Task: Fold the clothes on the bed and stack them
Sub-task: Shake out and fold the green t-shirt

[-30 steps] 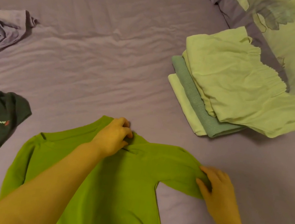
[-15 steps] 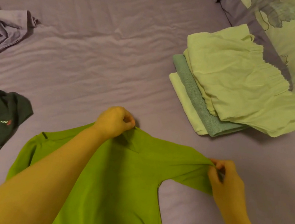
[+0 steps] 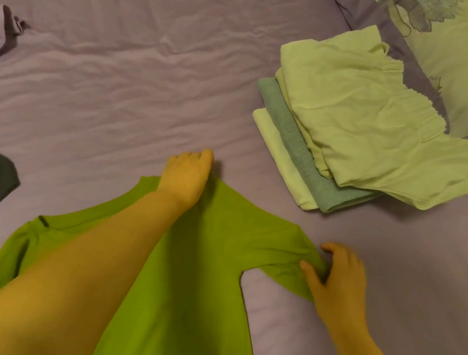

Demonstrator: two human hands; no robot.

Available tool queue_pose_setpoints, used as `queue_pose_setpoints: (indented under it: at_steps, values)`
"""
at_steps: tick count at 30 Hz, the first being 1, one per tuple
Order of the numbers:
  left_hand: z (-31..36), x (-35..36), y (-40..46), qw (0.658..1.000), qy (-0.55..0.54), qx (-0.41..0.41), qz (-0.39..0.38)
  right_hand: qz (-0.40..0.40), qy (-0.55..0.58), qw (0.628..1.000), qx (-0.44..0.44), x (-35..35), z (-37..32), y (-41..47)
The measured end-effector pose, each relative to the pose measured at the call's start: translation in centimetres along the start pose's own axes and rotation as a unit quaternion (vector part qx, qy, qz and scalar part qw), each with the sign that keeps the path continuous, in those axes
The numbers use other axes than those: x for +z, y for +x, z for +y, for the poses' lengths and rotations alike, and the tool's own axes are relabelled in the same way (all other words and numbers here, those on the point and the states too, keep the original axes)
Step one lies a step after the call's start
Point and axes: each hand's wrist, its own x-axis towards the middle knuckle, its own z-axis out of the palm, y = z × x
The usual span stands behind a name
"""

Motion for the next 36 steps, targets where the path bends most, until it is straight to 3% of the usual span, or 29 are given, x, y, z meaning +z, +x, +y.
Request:
queue_pose_setpoints:
  at_steps: [2,5,9,13,17,19,22,25,28,32,34,36]
  values:
    - [0.2,0.9,0.0,0.999,0.043,0.011,-0.01,-0.054,-0.016,0.998,0.018,0.4,-0.3,0.4]
    - [0.3,1.3,-0.1,0.999,-0.031,-0.008,0.005,-0.098,0.057,0.993,0.032,-0.2,-1.0,1.6]
    - [-0.5,1.0,-0.6,0.991,-0.133,-0.013,-0.023,0.0,0.239,0.971,0.025,-2.6,-1.9,2.7]
    - [-0.4,0.3,-0.6,0.991,-0.112,0.013,-0.072,-0.06,0.197,0.979,0.003,-2.6,-1.0,2.6]
    - [0.8,-0.7,-0.4,0.987,-0.069,0.074,-0.128,-0.067,0.28,0.954,0.086,-2.0,-0.9,2.4]
    - [1.5,-1.1,-0.3,0.98,-0.042,0.098,-0.17,-0.078,0.22,0.969,0.08,-1.6,-1.3,2.6]
    - [1.6,-1.8,0.0,0.963,-0.176,0.083,-0.185,-0.034,0.25,0.961,0.114,-1.9,-1.2,2.9]
    - [1.4,-2.3,0.4,0.944,-0.304,0.038,-0.127,0.054,0.386,0.905,0.171,-3.1,-1.1,3.3]
    - [2.1,-1.2,0.4,0.964,-0.214,0.053,-0.146,0.016,0.352,0.922,0.162,-2.2,-0.7,3.6]
    - [4.6,-0.5,-0.1,0.977,-0.125,0.067,-0.159,-0.02,0.212,0.964,0.161,-0.4,-1.0,3.2]
    - [5.8,-0.3,-0.1,0.98,-0.121,0.076,-0.136,-0.018,0.196,0.969,0.15,0.1,-0.7,2.8]
    - [6.5,-0.5,-0.1,0.982,-0.165,0.05,-0.074,0.038,0.195,0.971,0.131,-0.1,-0.5,2.4]
